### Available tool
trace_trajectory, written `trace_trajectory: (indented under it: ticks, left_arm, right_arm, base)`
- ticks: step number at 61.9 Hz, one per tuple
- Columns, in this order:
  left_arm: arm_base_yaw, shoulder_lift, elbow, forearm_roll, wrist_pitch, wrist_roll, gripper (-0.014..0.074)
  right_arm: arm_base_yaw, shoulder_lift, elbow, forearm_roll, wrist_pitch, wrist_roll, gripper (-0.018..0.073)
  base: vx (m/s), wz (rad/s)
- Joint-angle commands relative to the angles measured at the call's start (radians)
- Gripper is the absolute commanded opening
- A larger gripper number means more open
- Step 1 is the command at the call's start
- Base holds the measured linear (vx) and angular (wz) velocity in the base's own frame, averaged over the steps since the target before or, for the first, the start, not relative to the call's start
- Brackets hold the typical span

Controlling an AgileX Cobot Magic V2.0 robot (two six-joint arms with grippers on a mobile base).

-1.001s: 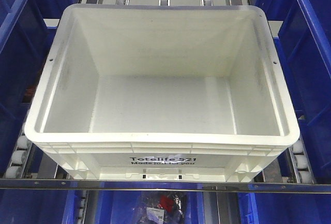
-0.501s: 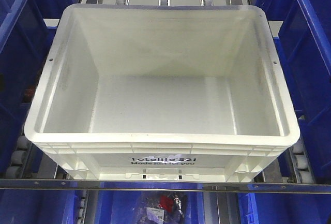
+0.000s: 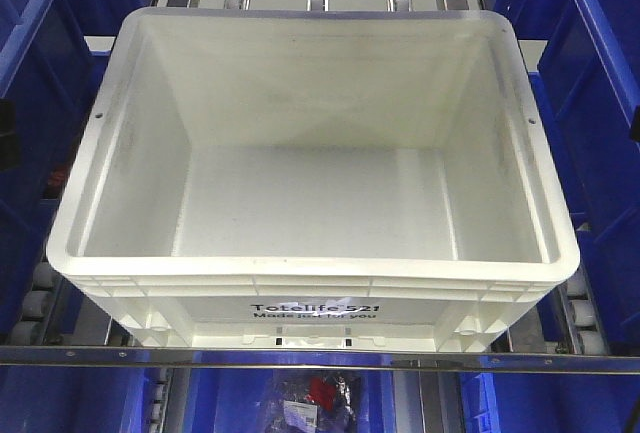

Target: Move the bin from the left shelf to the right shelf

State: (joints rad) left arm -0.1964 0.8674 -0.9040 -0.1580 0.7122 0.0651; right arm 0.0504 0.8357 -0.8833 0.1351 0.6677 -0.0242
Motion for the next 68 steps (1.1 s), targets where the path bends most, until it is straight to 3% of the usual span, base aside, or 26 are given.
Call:
trace_trajectory:
  ticks: [1,11,16,23,28,39,47,68]
  left_arm:
    - [-0.006,-0.004,-0.029,-0.016,-0.077,-0.006,0.0122]
    - [-0.006,-0.004,-0.029,-0.015,-0.078,0.002,0.0318]
    - [-0.006,-0.004,-0.029,-0.015,-0.079,0.002,0.0431]
    - [-0.006,-0.004,-0.029,-0.015,-0.079,0.002,0.0550]
    - [-0.006,-0.004,-0.029,-0.014,-0.079,0.002,0.0587]
    - [-0.006,-0.004,-0.029,-0.010,-0.084,-0.007,0.0584]
    - [-0.006,-0.004,-0.030,-0.037,-0.084,-0.011,0.0584]
    - [-0.006,0.161,-0.157,-0.032,0.039,-0.036,0.0584]
  right_arm:
    - [-0.006,-0.002,-0.035,0.006,-0.070,-0.010,0.0239]
    - [-0.006,-0.002,-0.035,0.006,-0.072,-0.025,0.0597]
    - [-0.006,-0.002,-0.035,0.006,-0.073,-0.023,0.0732]
    - [-0.006,-0.002,-0.035,0.006,-0.074,-0.023,0.0727]
    - [-0.006,-0.002,-0.035,0.006,-0.086,-0.023,0.0715]
    - [-0.006,-0.002,-0.035,0.062,-0.095,-0.025,0.0647]
    - [-0.006,0.019,-0.041,0.108,-0.040,-0.114,0.0606]
    - [-0.006,0.207,-0.250,0.134,0.150,-0.132,0.0601]
  base:
    - [0.00,0.00]
    - [0.00,0.00]
    - [0.00,0.00]
    - [0.00,0.00]
    - [0.00,0.00]
    - [0.00,0.00]
    - [0.00,0.00]
    - [0.00,0.00]
